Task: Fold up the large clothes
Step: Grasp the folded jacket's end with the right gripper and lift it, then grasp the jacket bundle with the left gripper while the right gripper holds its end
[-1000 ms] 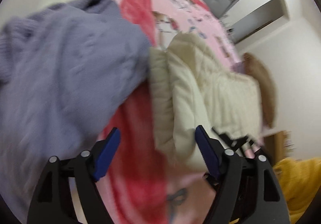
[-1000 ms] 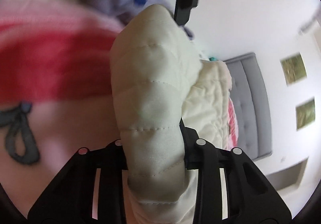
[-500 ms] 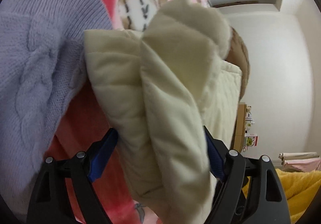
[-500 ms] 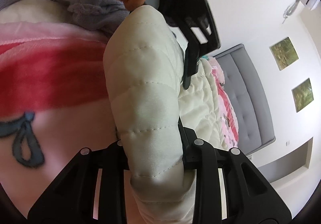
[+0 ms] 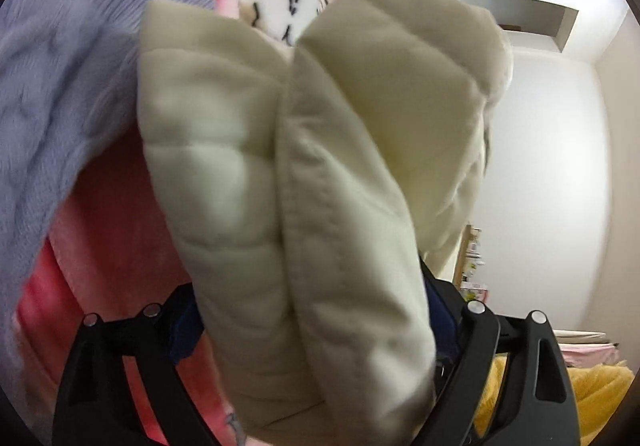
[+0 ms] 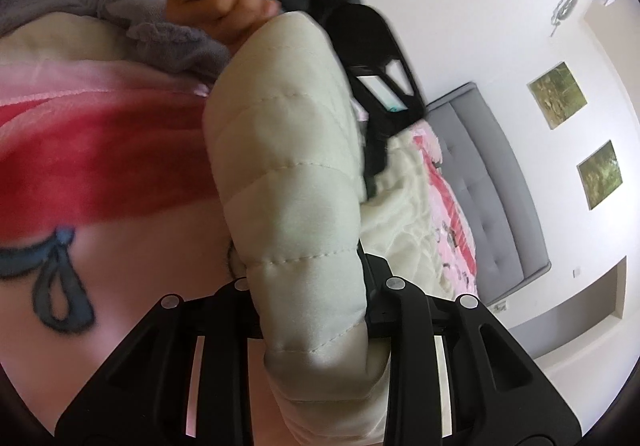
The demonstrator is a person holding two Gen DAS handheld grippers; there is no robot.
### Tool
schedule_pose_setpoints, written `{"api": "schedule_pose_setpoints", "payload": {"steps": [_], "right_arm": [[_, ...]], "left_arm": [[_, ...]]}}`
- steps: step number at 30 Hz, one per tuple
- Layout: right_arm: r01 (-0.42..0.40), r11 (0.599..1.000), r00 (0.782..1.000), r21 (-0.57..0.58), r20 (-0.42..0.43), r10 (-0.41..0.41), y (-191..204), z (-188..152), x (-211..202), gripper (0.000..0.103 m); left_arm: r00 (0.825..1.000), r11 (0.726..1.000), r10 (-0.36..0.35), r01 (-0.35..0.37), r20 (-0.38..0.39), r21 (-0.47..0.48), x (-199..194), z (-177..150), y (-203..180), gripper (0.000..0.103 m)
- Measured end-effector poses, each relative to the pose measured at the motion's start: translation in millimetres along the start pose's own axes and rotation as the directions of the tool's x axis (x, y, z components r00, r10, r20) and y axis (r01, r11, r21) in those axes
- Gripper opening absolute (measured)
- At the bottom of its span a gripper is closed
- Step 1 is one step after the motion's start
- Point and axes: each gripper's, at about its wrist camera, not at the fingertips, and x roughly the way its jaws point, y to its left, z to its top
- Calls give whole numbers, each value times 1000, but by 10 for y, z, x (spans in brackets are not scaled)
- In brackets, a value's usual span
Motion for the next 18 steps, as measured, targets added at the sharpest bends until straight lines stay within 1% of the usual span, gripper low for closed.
{"api": "schedule_pose_setpoints", "payload": {"steps": [1,2,3,4,5,7,8,10,12,14,16,17,18], "right_arm": [[-1,1000,1000,2,1,1,6,-2,-3,26],[-5,1000,1000,-2,1,5,27,-6,9,27],[-11,1000,1000,1,4,11,44,-11,9,27],[-15,1000,1000,5,2,15,28,-29,-14,27],[-19,1000,1000,2,1,19,40,-42,-25,27],[-30,999,1000,-10,-7,30,87,-53,10,29],[-37,999,999,-16,-13,36,107,-56,17,32],[-67,998,997,1,-26,67,104,-52,28,36],[-90,995,996,31,-26,91,3,-40,-33,43],[-112,993,994,41,-6,112,-102,-68,-95,61],[-125,990,992,66,27,123,-267,-140,-206,67],[-150,985,988,90,39,147,-354,-186,-279,68],[-173,978,985,113,48,168,-435,-231,-343,68]], "left_arm": [[1000,1000,12,-12,15,6,-22,-12,-43,77],[999,999,27,-28,25,25,-46,-35,-105,64],[998,998,53,-54,32,43,-61,-63,-150,56],[996,995,84,-86,30,60,-68,-74,-192,43],[992,990,121,-122,19,70,-63,-73,-215,37],[988,986,154,-153,2,62,-13,-64,-217,32],[987,986,159,-159,0,52,11,-53,-215,30],[988,988,154,-155,20,25,44,-50,-202,28],[987,988,156,-157,45,14,-10,-98,-193,28],[984,986,165,-165,68,-7,-18,-172,-192,28],[981,985,172,-170,85,-31,-33,-245,-202,28],[979,983,180,-177,94,-42,-36,-260,-231,28],[975,980,198,-195,103,-46,-126,-342,-170,28]]}}
